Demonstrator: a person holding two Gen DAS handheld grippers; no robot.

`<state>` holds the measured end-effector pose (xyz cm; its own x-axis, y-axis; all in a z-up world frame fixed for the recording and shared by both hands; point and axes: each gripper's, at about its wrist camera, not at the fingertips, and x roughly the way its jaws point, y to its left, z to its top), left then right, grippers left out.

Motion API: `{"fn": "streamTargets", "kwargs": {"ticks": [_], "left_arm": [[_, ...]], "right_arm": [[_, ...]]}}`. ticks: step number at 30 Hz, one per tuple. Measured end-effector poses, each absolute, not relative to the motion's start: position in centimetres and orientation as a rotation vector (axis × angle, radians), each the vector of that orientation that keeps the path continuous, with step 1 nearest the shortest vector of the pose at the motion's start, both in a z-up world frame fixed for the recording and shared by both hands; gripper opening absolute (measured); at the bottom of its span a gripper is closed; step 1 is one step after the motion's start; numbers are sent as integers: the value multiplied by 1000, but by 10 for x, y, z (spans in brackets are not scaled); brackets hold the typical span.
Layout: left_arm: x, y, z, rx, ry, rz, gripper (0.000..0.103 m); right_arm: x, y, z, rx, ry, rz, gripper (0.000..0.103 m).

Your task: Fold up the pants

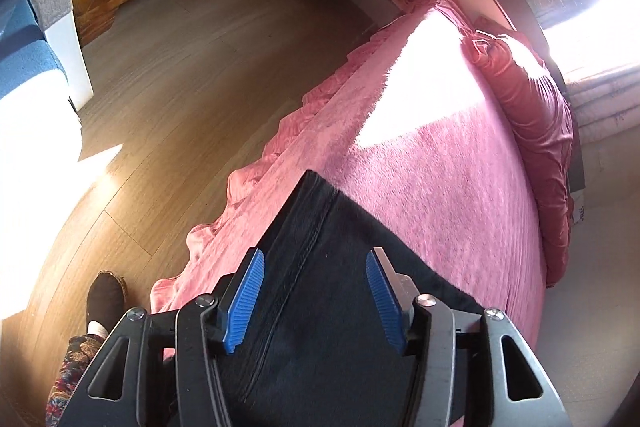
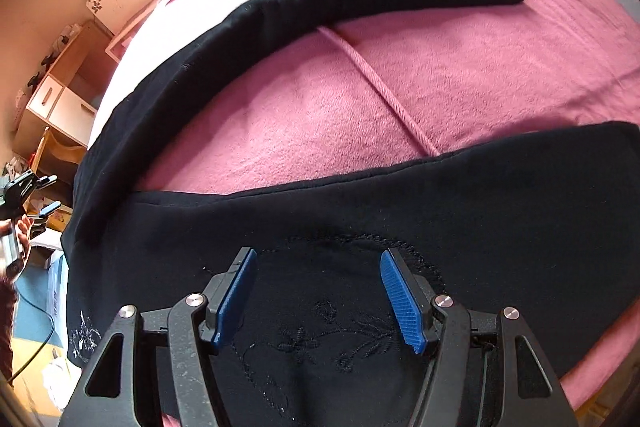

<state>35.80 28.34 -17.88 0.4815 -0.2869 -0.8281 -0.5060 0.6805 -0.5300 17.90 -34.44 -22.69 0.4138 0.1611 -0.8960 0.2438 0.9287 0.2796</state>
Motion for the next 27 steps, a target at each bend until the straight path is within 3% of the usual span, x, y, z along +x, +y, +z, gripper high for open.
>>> {"fn": "streamTargets", "kwargs": {"ticks": [9, 11, 12, 14, 15, 27], "left_arm": [[418, 282, -213, -824, 1160, 215, 55], [424, 279, -216, -795, 1175, 229, 39], [427, 275, -216, -771, 1179, 217, 24], [428, 265, -209, -687, 1164, 197, 16], [425, 261, -202, -652, 1139, 181, 6], [293, 215, -77, -612, 787, -281, 4]], "right_arm": [[185, -342, -245, 385, 1203, -86, 68], [188, -342, -246, 374, 1206, -88, 69], [188, -342, -246, 370, 1206, -87, 69], [188, -340, -247, 358, 1208, -86, 70], [192, -338, -250, 356, 1209, -87, 70], [193, -344, -231, 364, 1159, -75, 69]]}}
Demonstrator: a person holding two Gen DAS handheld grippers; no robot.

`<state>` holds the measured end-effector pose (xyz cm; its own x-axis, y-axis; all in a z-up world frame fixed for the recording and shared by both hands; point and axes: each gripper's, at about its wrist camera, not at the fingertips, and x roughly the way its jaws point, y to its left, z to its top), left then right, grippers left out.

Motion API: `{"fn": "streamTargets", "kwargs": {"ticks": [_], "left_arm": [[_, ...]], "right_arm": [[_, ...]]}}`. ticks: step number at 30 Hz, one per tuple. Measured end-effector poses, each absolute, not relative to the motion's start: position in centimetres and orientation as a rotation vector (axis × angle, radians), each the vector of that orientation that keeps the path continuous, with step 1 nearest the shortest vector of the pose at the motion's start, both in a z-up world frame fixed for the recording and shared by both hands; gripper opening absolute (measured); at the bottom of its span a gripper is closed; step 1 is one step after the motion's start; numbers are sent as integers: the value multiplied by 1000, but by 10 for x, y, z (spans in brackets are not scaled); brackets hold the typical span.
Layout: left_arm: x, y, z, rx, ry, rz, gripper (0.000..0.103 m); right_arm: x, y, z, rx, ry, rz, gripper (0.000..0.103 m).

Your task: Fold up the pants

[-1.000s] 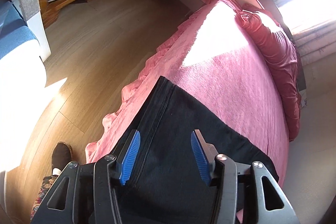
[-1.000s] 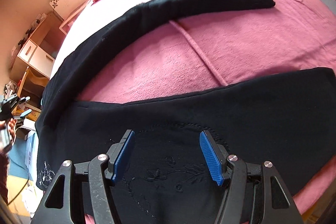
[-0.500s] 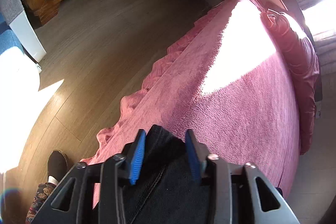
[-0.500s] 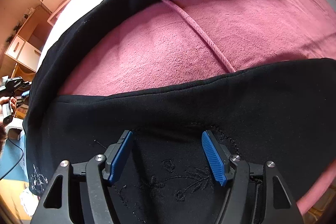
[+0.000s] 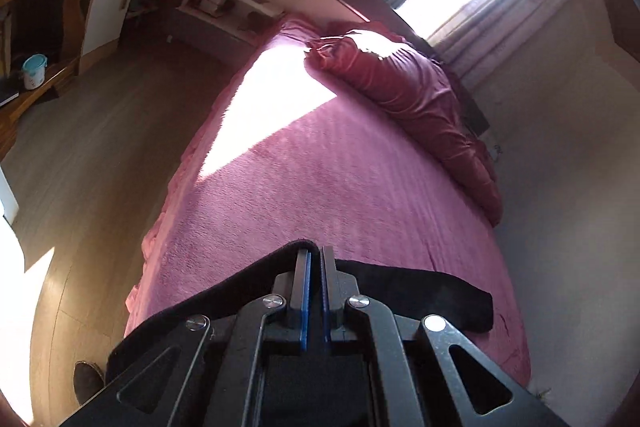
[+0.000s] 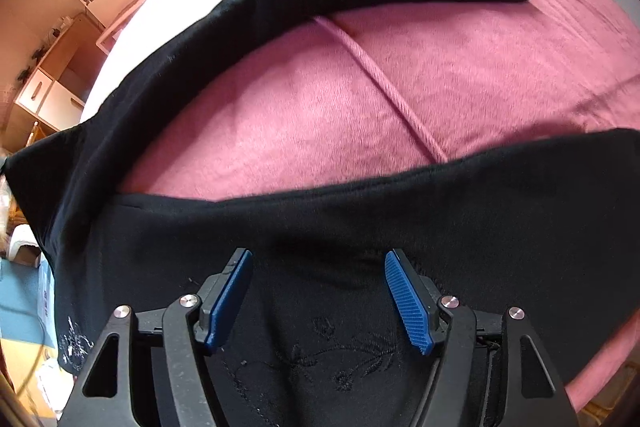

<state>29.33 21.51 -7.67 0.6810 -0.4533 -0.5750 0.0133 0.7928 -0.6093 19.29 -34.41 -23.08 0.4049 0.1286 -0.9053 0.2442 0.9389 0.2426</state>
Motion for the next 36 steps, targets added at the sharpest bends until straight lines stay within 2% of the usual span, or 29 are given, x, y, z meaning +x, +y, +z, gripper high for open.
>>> {"fn": "streamTargets", "kwargs": {"ticks": [7, 9, 14, 24, 30, 34, 35, 36], "left_arm": [[174, 194, -44, -599, 716, -478, 3], [145, 197, -42, -626, 700, -503, 3], [91, 203, -47, -622, 696, -516, 3], [58, 194, -64, -611, 746, -551, 3], [59, 194, -69, -627, 770, -554, 3], [63, 196, -68, -627, 785, -552, 3], [64, 198, -68, -627, 787, -550, 3], [68, 200, -68, -630, 790, -542, 3]], "right_arm": [[213, -357, -199, 439, 1070, -33, 65], [222, -357, -191, 468, 1054, -14, 58], [254, -349, -172, 554, 1021, 49, 48], [358, -335, -155, 659, 1015, 36, 35], [416, -341, -180, 687, 1059, -55, 35], [438, -346, -200, 703, 1090, -74, 29], [436, -350, -202, 708, 1096, -73, 25], [439, -350, -204, 703, 1103, -71, 13]]}}
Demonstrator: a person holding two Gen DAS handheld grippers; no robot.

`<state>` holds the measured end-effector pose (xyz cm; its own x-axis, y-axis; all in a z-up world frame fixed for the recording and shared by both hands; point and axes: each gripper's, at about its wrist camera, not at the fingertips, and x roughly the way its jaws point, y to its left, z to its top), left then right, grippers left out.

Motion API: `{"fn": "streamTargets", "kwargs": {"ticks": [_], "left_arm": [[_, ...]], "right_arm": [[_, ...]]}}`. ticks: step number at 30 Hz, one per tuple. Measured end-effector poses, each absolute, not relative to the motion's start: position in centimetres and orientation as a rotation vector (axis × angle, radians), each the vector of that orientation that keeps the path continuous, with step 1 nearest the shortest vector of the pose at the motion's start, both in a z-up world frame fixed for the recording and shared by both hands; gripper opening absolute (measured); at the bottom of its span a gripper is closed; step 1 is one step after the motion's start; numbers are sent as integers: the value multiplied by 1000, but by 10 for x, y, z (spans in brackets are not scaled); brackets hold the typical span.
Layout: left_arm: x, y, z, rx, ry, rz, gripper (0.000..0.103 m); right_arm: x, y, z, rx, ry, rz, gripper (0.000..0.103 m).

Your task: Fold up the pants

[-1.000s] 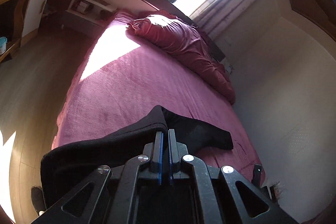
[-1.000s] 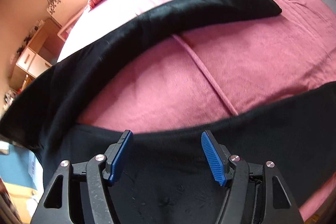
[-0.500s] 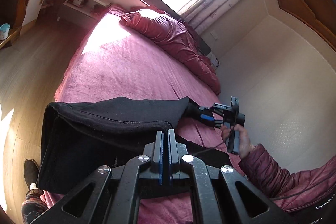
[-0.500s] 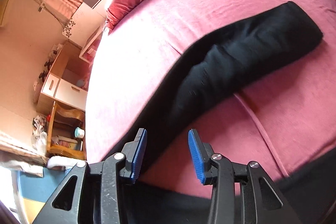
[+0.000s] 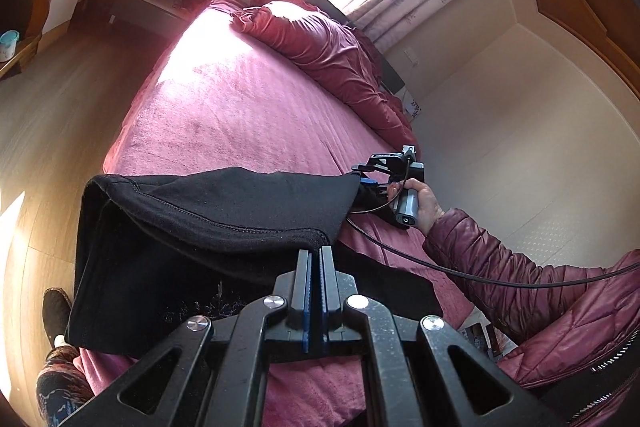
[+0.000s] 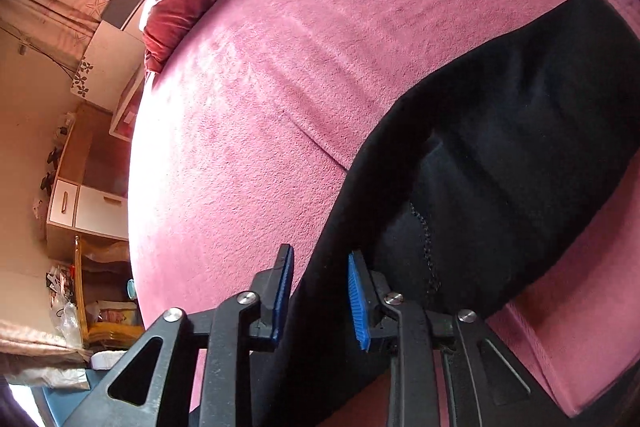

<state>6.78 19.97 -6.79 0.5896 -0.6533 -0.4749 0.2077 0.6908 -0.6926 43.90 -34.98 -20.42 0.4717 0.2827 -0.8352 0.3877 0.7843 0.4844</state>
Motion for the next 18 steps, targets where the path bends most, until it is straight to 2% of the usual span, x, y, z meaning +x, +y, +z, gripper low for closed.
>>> {"fn": "streamTargets", "kwargs": {"ticks": [1, 3, 11, 18], "left_arm": [[73, 203, -68, -638, 790, -531, 3], [87, 214, -67, -658, 782, -485, 3], [206, 275, -52, -671, 735, -229, 3], [271, 306, -43, -723, 729, -127, 1]], "right_arm": [[440, -349, -204, 686, 1108, -65, 9], [442, -343, -197, 626, 1109, -48, 7], [412, -346, -120, 597, 953, 61, 7], [319, -344, -80, 586, 830, 163, 7]]}}
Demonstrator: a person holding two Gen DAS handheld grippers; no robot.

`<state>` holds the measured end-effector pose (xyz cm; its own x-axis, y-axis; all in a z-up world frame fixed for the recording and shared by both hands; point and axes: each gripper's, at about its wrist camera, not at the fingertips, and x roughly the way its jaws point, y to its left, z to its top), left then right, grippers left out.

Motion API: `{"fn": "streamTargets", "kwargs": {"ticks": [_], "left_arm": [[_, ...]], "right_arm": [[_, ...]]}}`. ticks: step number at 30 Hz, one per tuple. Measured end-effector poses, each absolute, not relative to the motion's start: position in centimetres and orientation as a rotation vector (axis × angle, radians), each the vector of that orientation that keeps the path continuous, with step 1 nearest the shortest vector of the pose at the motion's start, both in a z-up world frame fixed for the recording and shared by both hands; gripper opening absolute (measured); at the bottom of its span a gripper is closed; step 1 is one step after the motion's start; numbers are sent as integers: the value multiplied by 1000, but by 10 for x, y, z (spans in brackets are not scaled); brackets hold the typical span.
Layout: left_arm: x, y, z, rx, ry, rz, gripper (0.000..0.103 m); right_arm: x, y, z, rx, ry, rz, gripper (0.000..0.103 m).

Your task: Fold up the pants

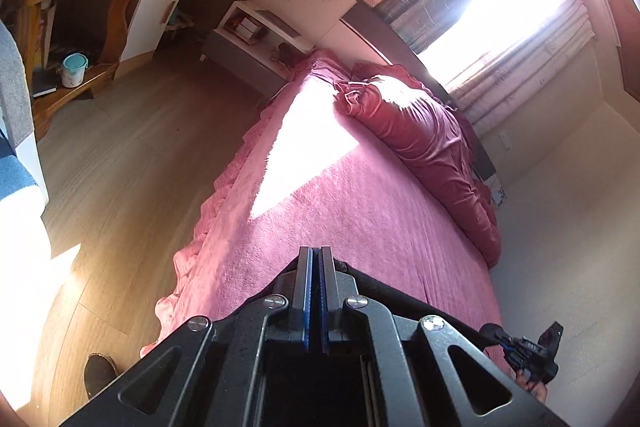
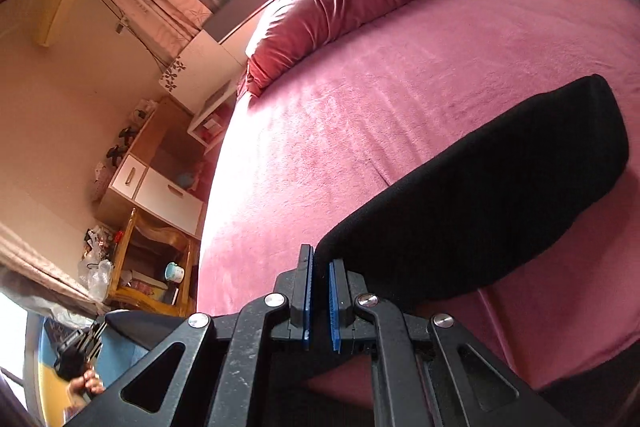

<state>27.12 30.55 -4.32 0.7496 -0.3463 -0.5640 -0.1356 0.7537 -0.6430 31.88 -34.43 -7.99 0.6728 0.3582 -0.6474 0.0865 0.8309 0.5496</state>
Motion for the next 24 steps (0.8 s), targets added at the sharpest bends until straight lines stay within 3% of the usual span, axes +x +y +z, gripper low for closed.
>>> {"fn": "streamTargets", "kwargs": {"ticks": [8, 14, 22, 24], "left_arm": [[231, 313, -34, -695, 706, -192, 0], [207, 301, -97, -733, 894, -138, 4], [255, 269, -143, -744, 1081, -114, 47], [281, 256, -146, -720, 1101, -131, 50]], "right_arm": [[199, -351, -112, 555, 872, 188, 7], [184, -352, -143, 579, 917, 163, 7], [193, -349, -155, 585, 943, 140, 7], [193, -350, -157, 593, 947, 136, 7]]}}
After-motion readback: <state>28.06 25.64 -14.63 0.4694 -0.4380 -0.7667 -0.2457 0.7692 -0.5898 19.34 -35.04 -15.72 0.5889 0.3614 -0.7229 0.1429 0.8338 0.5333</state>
